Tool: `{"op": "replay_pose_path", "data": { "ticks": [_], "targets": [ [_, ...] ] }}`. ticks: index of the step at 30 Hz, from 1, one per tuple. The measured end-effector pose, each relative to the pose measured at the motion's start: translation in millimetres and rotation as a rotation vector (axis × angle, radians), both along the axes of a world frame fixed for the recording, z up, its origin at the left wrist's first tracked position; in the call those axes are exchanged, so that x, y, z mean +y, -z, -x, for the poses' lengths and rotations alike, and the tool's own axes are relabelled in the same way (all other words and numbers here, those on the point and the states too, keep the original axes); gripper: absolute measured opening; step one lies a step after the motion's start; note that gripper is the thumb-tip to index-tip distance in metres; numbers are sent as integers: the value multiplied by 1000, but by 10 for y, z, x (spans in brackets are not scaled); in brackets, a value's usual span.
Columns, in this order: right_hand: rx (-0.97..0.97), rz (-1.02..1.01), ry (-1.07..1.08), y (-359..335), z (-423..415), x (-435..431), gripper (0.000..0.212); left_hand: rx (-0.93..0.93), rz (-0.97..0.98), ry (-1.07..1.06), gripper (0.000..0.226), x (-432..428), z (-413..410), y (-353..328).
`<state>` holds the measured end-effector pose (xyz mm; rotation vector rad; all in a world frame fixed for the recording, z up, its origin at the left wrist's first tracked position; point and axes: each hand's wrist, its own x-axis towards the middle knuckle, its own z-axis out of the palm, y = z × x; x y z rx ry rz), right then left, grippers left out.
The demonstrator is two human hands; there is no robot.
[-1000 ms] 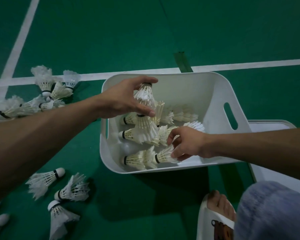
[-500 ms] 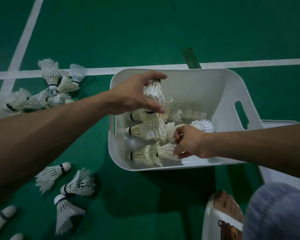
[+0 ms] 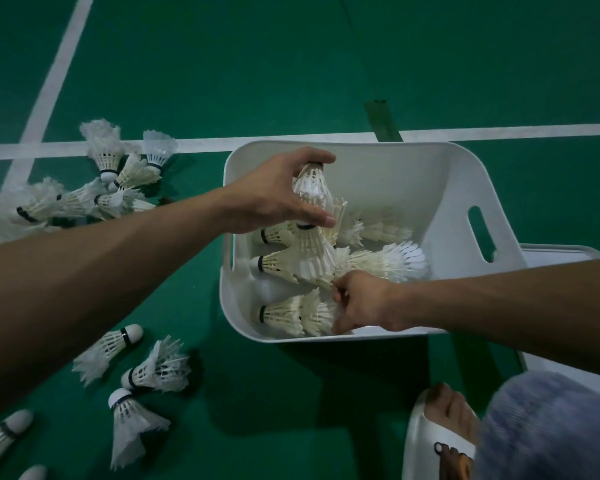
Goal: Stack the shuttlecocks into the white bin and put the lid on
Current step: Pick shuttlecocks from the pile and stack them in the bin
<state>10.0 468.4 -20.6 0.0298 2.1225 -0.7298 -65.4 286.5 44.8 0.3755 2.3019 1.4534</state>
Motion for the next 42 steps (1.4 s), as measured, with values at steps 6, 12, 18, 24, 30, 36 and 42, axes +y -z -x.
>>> {"op": "replay_pose_path", "data": {
  "ticks": [6, 12, 18, 24, 30, 36, 42],
  "targets": [
    [46, -17, -23, -319, 177, 232, 34, -32, -33, -88, 85, 106, -61, 35],
    [-73, 500, 604, -664, 216, 377, 31, -165, -252, -340, 81, 250, -154, 2],
    [-65, 624, 835, -661, 150, 270, 30, -221, -373, -483, 85, 332, -176, 45],
    [90, 636, 817, -682, 279, 374, 29, -225, -364, -492, 79, 326, -142, 101],
    [133, 320, 380, -678, 301, 735, 33, -199, -324, -405, 84, 278, -141, 138],
    [49, 130, 205, -494, 171, 819, 32, -196, -319, -388, 88, 246, -177, 97],
    [-39, 160, 229, -309, 71, 653, 32, -161, -292, -362, 89, 219, -179, 87]
  ]
}}
